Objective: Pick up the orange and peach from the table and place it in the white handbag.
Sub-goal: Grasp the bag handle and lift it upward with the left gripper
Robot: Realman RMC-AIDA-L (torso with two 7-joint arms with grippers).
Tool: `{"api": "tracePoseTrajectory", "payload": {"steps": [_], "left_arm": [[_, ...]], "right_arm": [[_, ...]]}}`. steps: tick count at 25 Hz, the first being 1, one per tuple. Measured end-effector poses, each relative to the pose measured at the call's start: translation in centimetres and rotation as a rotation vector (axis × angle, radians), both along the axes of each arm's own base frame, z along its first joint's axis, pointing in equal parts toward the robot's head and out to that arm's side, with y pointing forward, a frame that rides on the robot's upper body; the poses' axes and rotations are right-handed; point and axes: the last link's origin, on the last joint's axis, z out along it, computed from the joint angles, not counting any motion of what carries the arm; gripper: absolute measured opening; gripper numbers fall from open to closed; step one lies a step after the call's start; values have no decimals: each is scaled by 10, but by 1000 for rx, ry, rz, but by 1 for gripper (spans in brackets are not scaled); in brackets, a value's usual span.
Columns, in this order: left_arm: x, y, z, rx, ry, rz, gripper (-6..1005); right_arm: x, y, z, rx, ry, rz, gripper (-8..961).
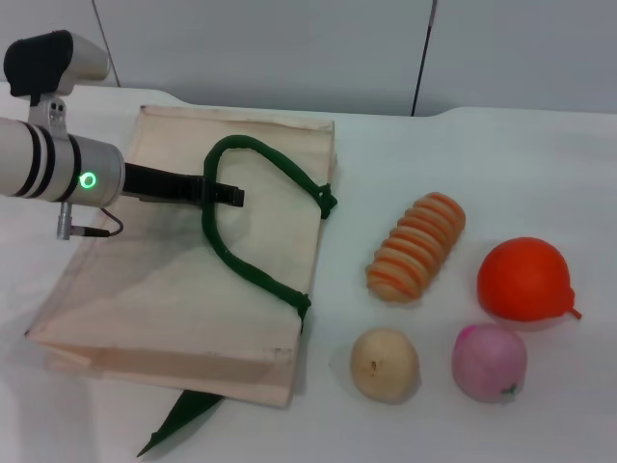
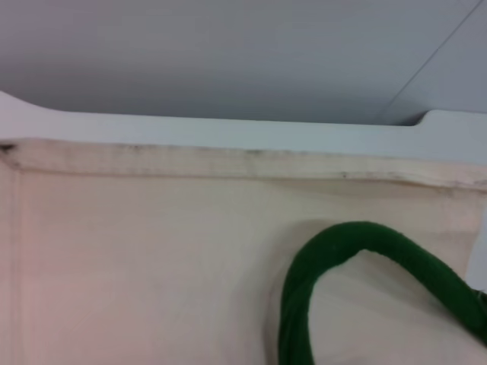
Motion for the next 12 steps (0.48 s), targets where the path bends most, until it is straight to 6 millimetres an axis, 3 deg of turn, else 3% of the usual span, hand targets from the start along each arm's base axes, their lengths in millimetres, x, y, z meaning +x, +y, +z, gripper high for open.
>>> {"api": "tracePoseTrajectory", "payload": {"steps": [4,7,12], "left_arm": [[0,0,0,2,4,-5,730],[1,1,0,2,6,-9,488],[2,2,-1,-6,17,-13,395]], "right_arm": [[-1,1,0,0,1,3,888],[-3,2,-1,-2,2,6,888],[-3,2,-1,-2,3,8,888]]}}
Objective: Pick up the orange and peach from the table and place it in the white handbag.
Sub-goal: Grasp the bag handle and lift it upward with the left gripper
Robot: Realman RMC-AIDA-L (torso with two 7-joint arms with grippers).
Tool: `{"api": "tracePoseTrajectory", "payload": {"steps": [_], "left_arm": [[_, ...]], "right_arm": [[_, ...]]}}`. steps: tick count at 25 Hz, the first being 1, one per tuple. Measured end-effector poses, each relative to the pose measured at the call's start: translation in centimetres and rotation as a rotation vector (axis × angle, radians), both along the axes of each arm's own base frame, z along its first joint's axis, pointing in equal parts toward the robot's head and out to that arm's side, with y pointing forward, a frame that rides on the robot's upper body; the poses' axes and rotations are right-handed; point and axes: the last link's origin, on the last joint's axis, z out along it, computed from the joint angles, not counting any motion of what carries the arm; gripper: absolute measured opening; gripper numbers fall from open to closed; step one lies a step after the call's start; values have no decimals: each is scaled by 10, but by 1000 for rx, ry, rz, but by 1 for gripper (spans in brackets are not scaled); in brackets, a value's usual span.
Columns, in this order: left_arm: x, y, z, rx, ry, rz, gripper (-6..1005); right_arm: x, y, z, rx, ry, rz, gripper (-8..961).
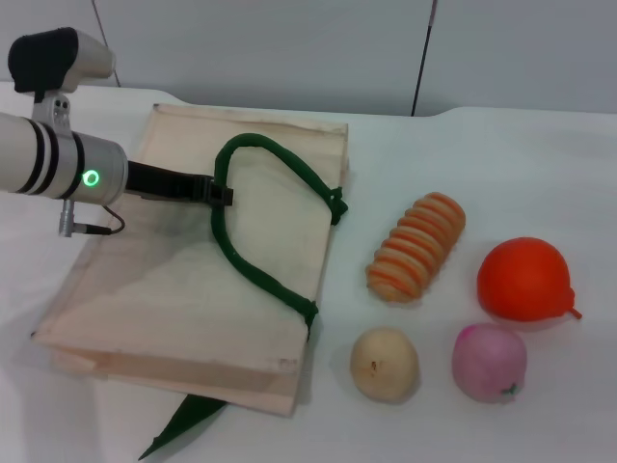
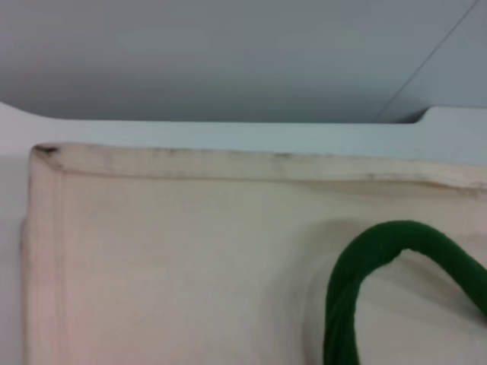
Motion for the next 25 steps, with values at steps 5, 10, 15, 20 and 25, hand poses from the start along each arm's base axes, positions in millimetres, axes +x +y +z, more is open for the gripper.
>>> {"api": "tracePoseTrajectory", "payload": {"steps": [5,10,15,20,25], "left_arm": [[-1,2,-2,0,10,11,302],[-2,4,-1,16,17,13,196],[-2,4,-1,27,13,3,138],[2,5,2,64,-47,-28,128],[7,-2,16,85,-178,-103,129]], "right_arm": [[-1,0,0,0,1,2,888],[-1,0,0,0,1,3,889],[-1,0,0,0,1,3,889],[0,0,0,0,0,1,889],[-4,-1,-5,-54,-21,44,889]]}}
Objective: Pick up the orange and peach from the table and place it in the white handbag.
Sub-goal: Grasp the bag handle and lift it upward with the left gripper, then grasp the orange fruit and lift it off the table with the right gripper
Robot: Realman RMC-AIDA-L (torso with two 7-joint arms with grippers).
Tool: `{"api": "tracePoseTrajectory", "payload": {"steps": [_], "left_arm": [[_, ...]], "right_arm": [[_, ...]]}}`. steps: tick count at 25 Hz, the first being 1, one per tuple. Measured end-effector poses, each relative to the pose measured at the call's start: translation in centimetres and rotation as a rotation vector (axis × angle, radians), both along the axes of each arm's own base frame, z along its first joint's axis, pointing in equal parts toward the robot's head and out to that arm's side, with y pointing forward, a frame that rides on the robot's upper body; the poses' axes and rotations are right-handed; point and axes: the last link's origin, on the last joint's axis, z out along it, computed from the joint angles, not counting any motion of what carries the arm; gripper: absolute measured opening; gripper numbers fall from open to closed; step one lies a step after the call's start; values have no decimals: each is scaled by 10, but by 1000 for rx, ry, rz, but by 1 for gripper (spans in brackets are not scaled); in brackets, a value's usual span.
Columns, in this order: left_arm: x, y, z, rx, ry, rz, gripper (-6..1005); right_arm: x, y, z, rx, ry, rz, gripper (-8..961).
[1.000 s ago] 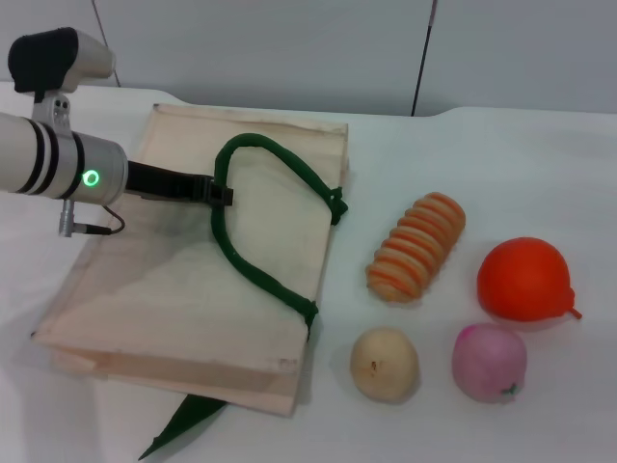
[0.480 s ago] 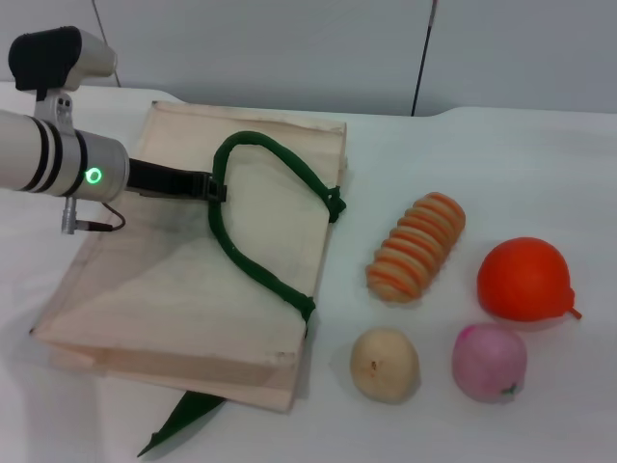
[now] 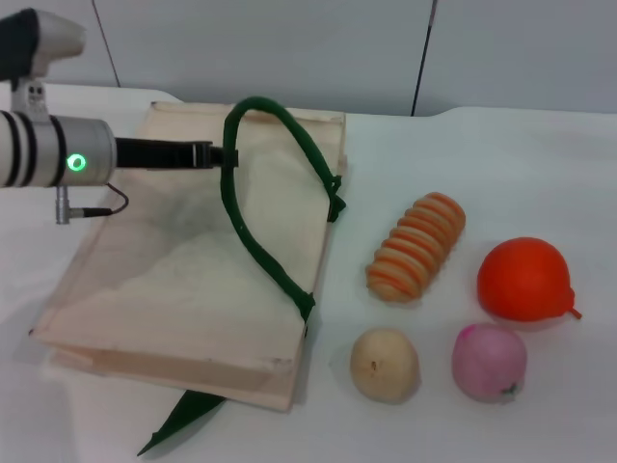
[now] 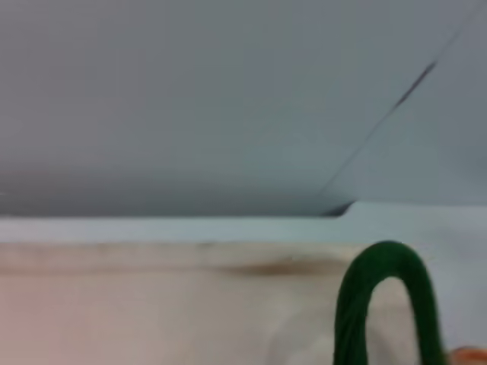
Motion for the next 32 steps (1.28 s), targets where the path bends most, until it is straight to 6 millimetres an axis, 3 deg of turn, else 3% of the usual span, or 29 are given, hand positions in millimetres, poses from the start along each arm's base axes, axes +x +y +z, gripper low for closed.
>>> {"api": "tracePoseTrajectory", "payload": {"steps": [10,21,32], "left_arm": [[9,-15,31,18,-180,-138,128],[5,-27,60,143,-346,-191,128],[5,-38,78,183,-427,-237,128]], "right_arm": [[-20,-8,9,-435,-151,311,889],[-21,-28,9,-858,-302,347,888],[-26,-32,-9,-1092,-352,317,874]]}}
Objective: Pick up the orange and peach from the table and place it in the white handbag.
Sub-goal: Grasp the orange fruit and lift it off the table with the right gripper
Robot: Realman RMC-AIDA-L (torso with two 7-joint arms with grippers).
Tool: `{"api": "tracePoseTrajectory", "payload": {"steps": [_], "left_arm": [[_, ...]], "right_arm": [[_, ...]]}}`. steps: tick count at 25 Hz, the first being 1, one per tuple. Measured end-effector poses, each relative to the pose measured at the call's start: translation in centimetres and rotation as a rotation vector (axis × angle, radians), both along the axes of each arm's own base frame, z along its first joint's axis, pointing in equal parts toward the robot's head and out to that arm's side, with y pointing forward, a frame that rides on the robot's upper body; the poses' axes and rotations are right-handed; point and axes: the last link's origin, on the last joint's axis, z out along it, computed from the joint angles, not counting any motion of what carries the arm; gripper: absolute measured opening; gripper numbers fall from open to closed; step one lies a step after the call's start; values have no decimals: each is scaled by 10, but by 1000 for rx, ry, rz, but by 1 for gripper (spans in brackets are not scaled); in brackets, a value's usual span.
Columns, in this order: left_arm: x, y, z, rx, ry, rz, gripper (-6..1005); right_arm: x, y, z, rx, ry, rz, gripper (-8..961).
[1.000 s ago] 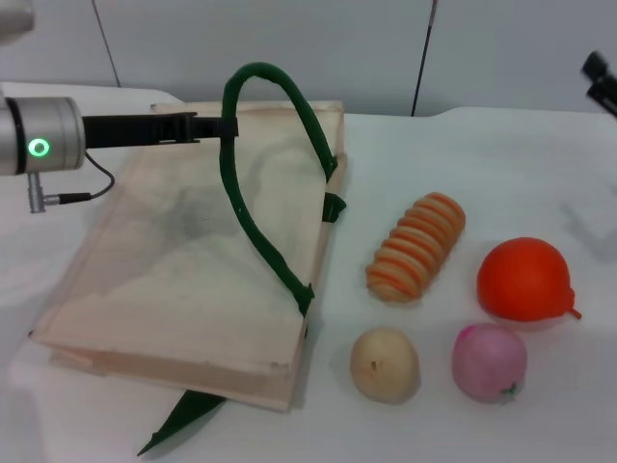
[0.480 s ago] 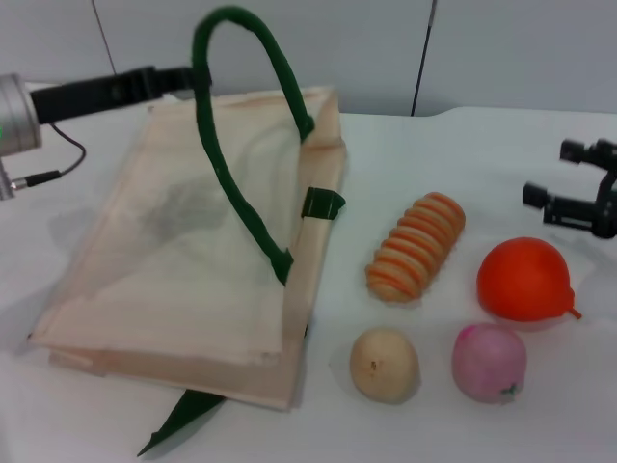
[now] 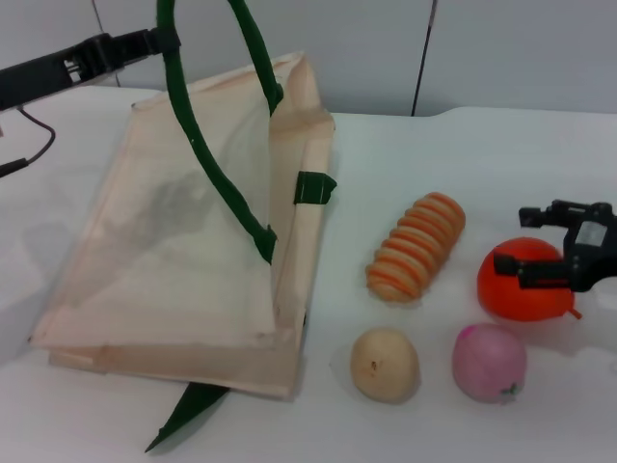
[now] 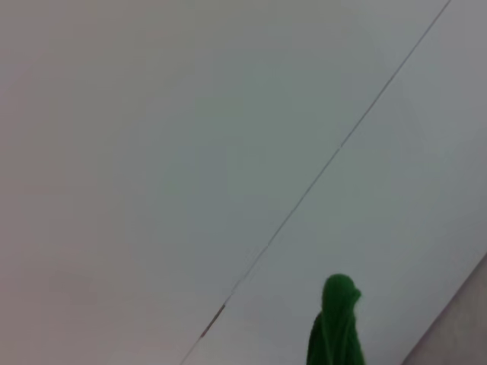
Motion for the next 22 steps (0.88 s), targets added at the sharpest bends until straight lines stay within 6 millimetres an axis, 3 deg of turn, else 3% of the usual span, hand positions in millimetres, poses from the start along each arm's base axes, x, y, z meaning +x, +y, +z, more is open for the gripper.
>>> {"api": "tracePoseTrajectory", "payload": {"steps": [22], "left_arm": [[1,-1,4,3,-12,-8,128]], "right_arm": [[9,12,-9,-87,-183,-133,845]]}}
